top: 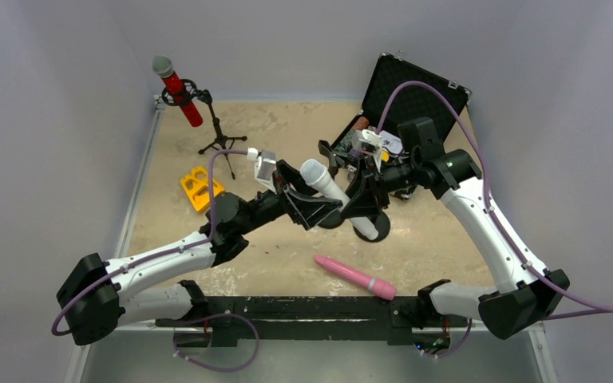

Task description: Attach the microphones to the stand

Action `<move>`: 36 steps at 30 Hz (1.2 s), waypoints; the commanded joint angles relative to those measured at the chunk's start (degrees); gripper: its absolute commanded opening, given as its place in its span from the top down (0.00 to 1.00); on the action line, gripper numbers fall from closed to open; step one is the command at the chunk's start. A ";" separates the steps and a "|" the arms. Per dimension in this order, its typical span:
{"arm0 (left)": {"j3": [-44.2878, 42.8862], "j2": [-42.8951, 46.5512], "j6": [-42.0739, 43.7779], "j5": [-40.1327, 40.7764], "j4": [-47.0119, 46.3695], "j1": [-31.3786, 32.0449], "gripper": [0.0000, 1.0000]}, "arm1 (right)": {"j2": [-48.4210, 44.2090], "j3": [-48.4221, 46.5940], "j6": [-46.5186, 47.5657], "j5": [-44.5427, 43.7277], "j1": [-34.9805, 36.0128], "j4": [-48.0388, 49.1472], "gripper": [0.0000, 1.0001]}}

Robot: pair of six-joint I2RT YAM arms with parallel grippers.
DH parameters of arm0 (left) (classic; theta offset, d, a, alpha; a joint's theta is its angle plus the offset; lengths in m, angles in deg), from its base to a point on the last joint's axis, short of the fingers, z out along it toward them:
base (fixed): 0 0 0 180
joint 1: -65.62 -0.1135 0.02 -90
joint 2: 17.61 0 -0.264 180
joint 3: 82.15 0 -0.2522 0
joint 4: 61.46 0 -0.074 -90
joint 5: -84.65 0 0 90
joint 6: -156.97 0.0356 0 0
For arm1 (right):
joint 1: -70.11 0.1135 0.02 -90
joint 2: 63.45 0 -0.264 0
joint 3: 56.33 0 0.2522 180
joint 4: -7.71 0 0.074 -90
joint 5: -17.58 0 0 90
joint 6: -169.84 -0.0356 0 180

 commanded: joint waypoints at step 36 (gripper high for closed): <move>-14.49 29.39 41.98 8.60 74.92 -7.85 1.00 | -0.71 -11.49 0.03 -21.60 -8.24 12.94 0.10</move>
